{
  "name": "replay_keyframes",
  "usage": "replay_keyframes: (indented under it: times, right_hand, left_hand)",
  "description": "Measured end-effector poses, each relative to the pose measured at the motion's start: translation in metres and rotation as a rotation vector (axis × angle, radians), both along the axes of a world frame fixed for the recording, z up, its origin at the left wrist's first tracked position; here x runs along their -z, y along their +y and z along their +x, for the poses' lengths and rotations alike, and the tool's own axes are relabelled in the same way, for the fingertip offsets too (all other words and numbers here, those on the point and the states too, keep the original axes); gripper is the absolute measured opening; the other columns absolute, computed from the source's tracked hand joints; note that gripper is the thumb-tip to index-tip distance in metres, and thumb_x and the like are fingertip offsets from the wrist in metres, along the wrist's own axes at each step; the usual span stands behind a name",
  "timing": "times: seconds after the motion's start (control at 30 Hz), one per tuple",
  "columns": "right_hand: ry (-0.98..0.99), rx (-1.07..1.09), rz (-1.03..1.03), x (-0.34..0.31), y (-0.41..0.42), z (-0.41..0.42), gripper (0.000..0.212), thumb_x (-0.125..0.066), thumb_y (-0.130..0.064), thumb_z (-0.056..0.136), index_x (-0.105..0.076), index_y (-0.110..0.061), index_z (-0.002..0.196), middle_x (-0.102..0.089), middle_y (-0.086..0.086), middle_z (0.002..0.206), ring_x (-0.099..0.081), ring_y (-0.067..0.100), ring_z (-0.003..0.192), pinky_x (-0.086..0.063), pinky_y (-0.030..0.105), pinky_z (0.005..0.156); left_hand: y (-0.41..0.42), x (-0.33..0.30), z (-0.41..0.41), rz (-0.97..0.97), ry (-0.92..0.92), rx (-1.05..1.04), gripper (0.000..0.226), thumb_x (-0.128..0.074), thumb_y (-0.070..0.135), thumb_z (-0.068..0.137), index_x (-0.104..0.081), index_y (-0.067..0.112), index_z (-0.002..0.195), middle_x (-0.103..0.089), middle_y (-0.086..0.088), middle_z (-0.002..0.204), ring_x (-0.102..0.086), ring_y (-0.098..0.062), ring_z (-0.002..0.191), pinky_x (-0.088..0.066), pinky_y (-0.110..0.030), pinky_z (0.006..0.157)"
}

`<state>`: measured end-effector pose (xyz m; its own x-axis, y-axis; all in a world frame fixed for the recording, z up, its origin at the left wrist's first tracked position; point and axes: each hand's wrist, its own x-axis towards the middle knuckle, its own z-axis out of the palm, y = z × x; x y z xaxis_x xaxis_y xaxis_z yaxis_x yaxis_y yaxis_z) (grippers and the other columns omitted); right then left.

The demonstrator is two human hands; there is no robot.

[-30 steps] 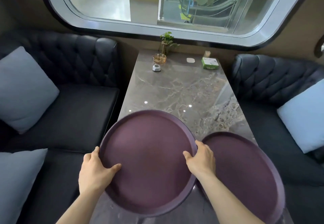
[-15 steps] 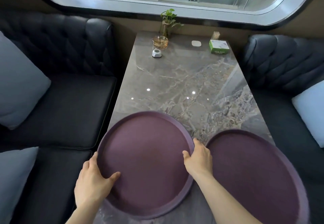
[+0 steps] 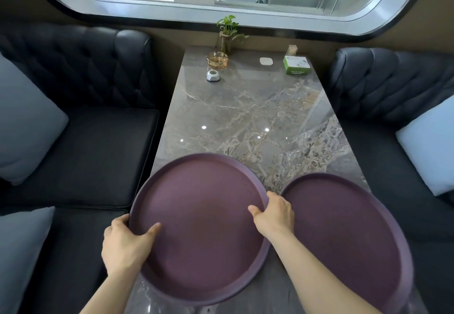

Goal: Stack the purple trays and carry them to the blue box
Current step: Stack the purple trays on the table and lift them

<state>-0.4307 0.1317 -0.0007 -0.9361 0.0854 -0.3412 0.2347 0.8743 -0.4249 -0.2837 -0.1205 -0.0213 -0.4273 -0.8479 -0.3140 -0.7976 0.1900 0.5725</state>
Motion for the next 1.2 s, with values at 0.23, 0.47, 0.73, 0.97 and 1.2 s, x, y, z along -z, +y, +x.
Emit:
replay_keyframes:
  times: [0.23, 0.47, 0.73, 0.97, 1.2]
  right_hand:
    - [0.142, 0.067, 0.006, -0.071, 0.024, 0.028, 0.069, -0.078, -0.054, 0.077, -0.059, -0.012, 0.129, -0.063, 0.008, 0.128, -0.061, 0.030, 0.120, -0.050, 0.037, 0.091]
    - [0.243, 0.146, -0.016, -0.128, 0.081, 0.082, 0.078, -0.079, -0.053, 0.077, -0.052, -0.010, 0.136, -0.057, 0.009, 0.132, -0.057, 0.029, 0.124, -0.048, 0.039, 0.097]
    - [0.257, 0.280, -0.026, -0.135, 0.159, 0.108, 0.070, -0.075, -0.050, 0.082, -0.054, -0.010, 0.136, -0.058, 0.008, 0.135, -0.056, 0.031, 0.126, -0.049, 0.041, 0.096]
    - [0.194, 0.346, 0.032, -0.101, 0.231, 0.076, 0.062, -0.069, -0.045, 0.089, -0.053, -0.010, 0.138, -0.060, 0.009, 0.136, -0.057, 0.030, 0.126, -0.049, 0.040, 0.096]
    - [0.125, 0.368, 0.048, -0.062, 0.285, 0.021, 0.054, -0.066, -0.039, 0.092, -0.054, -0.010, 0.136, -0.061, 0.011, 0.133, -0.059, 0.031, 0.121, -0.049, 0.039, 0.092]
  left_hand:
    - [0.023, -0.059, 0.012, -0.058, 0.157, 0.048, 0.099, -0.089, 0.051, 0.050, -0.050, 0.011, 0.132, -0.055, -0.017, 0.127, -0.054, -0.038, 0.117, -0.046, -0.051, 0.097]
    - [0.067, -0.106, 0.034, -0.057, 0.287, 0.158, 0.104, -0.093, 0.043, 0.046, -0.044, 0.015, 0.133, -0.051, -0.021, 0.127, -0.051, -0.040, 0.117, -0.044, -0.049, 0.098]
    - [0.136, -0.115, 0.028, -0.049, 0.284, 0.284, 0.107, -0.094, 0.042, 0.044, -0.044, 0.016, 0.135, -0.049, -0.022, 0.127, -0.049, -0.041, 0.120, -0.043, -0.050, 0.100]
    - [0.197, -0.087, -0.021, 0.043, 0.231, 0.338, 0.093, -0.090, 0.040, 0.054, -0.048, 0.021, 0.135, -0.051, -0.015, 0.129, -0.054, -0.036, 0.118, -0.046, -0.048, 0.097]
    - [0.244, -0.044, -0.073, 0.143, 0.205, 0.328, 0.075, -0.084, 0.030, 0.062, -0.055, 0.025, 0.131, -0.065, -0.006, 0.123, -0.063, -0.028, 0.113, -0.049, -0.048, 0.095]
